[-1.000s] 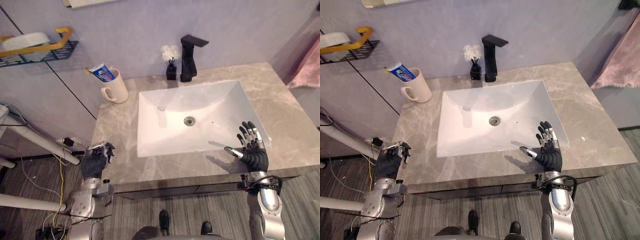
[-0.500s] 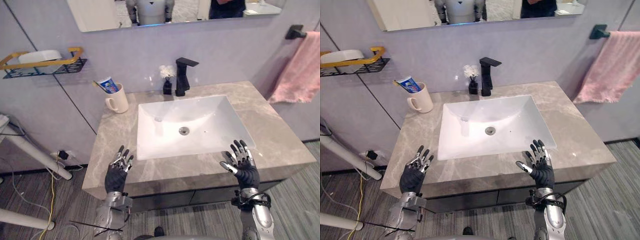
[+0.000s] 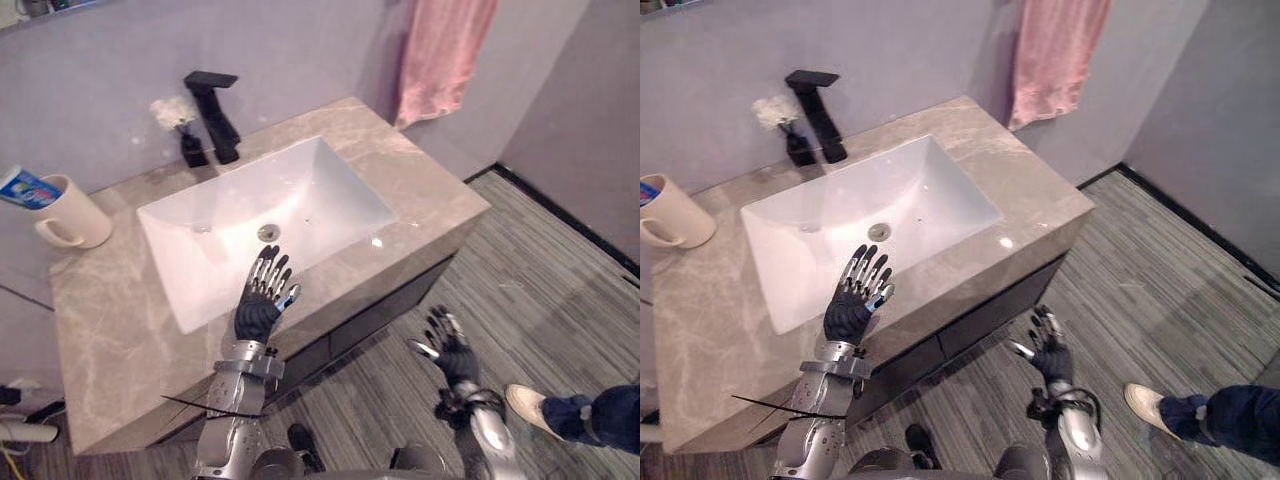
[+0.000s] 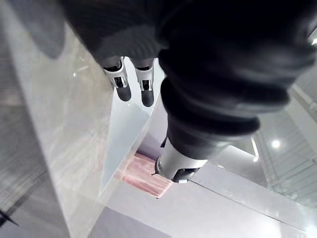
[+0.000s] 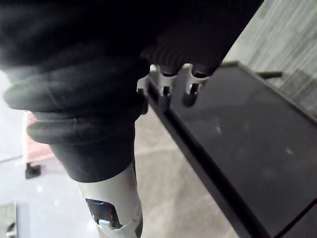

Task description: Organize washtable

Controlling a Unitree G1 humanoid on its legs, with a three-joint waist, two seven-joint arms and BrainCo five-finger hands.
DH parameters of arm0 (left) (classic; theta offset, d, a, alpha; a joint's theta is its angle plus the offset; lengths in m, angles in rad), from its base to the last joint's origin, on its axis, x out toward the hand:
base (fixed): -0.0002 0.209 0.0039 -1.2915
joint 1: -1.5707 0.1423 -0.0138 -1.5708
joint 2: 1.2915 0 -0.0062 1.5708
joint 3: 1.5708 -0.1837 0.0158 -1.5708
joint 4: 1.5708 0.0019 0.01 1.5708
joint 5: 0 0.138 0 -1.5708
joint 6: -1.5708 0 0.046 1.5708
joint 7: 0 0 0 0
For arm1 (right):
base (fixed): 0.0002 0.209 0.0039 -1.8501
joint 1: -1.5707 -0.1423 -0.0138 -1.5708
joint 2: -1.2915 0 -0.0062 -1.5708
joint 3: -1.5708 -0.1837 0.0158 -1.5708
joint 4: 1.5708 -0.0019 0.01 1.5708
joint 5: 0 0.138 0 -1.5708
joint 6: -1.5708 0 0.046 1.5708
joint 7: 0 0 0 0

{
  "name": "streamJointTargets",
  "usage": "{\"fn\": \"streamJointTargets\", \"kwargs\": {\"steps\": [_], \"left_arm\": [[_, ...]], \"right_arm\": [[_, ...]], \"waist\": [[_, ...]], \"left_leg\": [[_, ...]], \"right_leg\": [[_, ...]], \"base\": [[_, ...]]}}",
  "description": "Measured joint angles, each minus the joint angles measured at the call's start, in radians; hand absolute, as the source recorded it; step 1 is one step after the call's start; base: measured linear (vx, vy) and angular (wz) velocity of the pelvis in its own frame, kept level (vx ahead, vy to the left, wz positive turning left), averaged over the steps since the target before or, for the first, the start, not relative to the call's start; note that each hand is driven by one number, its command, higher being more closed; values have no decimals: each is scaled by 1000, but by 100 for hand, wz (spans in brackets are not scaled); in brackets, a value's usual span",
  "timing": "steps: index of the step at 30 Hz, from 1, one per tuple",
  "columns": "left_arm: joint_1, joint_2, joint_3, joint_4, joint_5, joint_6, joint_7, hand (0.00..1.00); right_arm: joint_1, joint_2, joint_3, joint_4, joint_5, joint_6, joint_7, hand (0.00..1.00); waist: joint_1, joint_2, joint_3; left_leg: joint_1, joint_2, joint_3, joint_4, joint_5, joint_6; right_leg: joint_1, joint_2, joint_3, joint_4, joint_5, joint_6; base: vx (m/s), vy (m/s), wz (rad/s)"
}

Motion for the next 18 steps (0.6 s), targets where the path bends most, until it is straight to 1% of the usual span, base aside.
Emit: {"fn": "streamJointTargets", "kwargs": {"steps": [1, 2, 3, 5, 6, 7, 9, 10, 11, 12, 13, 14, 15, 16, 17, 18], "left_arm": [[3, -13, -2, 0, -1, 10, 1, 0], [8, -22, -15, 0, -8, 17, 1, 0], [8, -22, -31, 0, -11, 18, -3, 0], [8, -20, -37, 0, -11, 20, -6, 0], [7, -18, -37, 1, -10, 20, -6, 0], [7, -15, -41, 10, -10, 22, -4, 0], [12, -12, -58, 55, -12, 38, -4, 0], [16, -9, -71, 80, -12, 58, -5, 0], [20, -9, -85, 95, -12, 73, -4, 0], [27, -10, -97, 118, -7, 85, -2, 0], [38, -11, -110, 120, -6, 100, -1, 0], [38, -9, -113, 122, -6, 103, 0, 0], [38, -11, -111, 124, -7, 107, 7, 0], [38, -13, -107, 124, -7, 108, 13, 0], [41, -17, -99, 124, -7, 108, 21, 0], [39, -13, -74, 124, -8, 108, 32, 0]], "right_arm": [[-10, -13, 20, -3, 0, 0, 2, 0], [-21, -28, 44, -8, 1, -3, 5, 0], [-24, -29, 56, -8, 1, -4, 5, 0], [-13, -28, 75, -12, 1, -5, 11, 0], [13, -28, 81, -26, 1, -4, 18, 0], [55, -28, 81, -52, 1, -4, 36, 0], [97, -27, 78, -72, 1, -4, 53, 0], [112, -29, 74, -73, 2, -4, 58, 0], [118, -27, 62, -74, 2, -4, 57, 0], [122, -27, 49, -74, 7, -4, 56, 0], [119, -23, 36, -73, 20, -5, 56, 0], [118, -18, 30, -73, 23, -5, 54, 0], [117, -16, 25, -73, 33, -5, 51, 0], [116, -19, 26, -73, 40, -5, 51, 0], [115, -26, 26, -71, 43, -5, 51, 0], [101, -22, 34, -68, 48, -6, 50, 0]], "waist": [[16, 15, -10], [18, 28, -19], [16, 27, -19], [19, 26, -20], [17, 25, -19], [14, 23, -18], [5, 15, -13], [-11, 19, -9], [-18, 23, -1], [-25, 24, 12], [-36, 25, 26], [-37, 18, 35], [-34, 12, 46], [-31, 12, 52], [-8, 18, 56], [1, 23, 57]], "left_leg": [[-6, 16, 12, 1, 1, 0], [-16, 39, 20, 18, 2, -1], [-24, 64, 24, 62, 0, -4], [-41, 101, 24, 134, -12, -9], [-49, 129, 21, 175, -19, -11], [-49, 145, 13, 194, -20, -10], [-43, 154, 1, 196, -21, -10], [-42, 155, -28, 192, -21, -11], [-41, 153, -66, 190, -25, -16], [-38, 145, -137, 185, -41, -38], [-38, 134, -217, 185, -74, -77], [-39, 121, -238, 192, -81, -84], [-39, 85, -304, 200, -115, -98], [-40, 63, -353, 209, -135, -101], [-40, 30, -421, 242, -170, -94], [-39, 6, -467, 295, -217, -91]], "right_leg": [[8, 20, 3, -45, 5, 8], [40, 43, 5, -135, -2, 19], [77, 64, 2, -216, -11, 33], [100, 81, 3, -274, -12, 34], [115, 96, 4, -292, -12, 34], [126, 107, 3, -297, -12, 34], [126, 116, 3, -292, -12, 34], [125, 122, 4, -289, -12, 34], [125, 125, 5, -285, -12, 34], [124, 130, 12, -280, -15, 28], [125, 133, 19, -275, -25, 23], [124, 128, 26, -272, -31, 19], [119, 120, 49, -267, -33, 23], [116, 119, 64, -262, -34, 24], [108, 121, 95, -258, -39, 27], [100, 125, 139, -259, -50, 43]], "base": [[-60, -133, -103], [-34, -112, -61], [-26, -122, -49], [-15, -145, -38], [-32, -153, -32], [-42, -115, -17], [-93, -77, -6], [-106, -64, -16], [-118, -59, -30], [-136, -45, -40], [-172, -12, -39], [-182, 52, -48], [-127, 64, -54], [-175, 137, -106], [-148, 162, -143], [-213, 250, -164]]}}
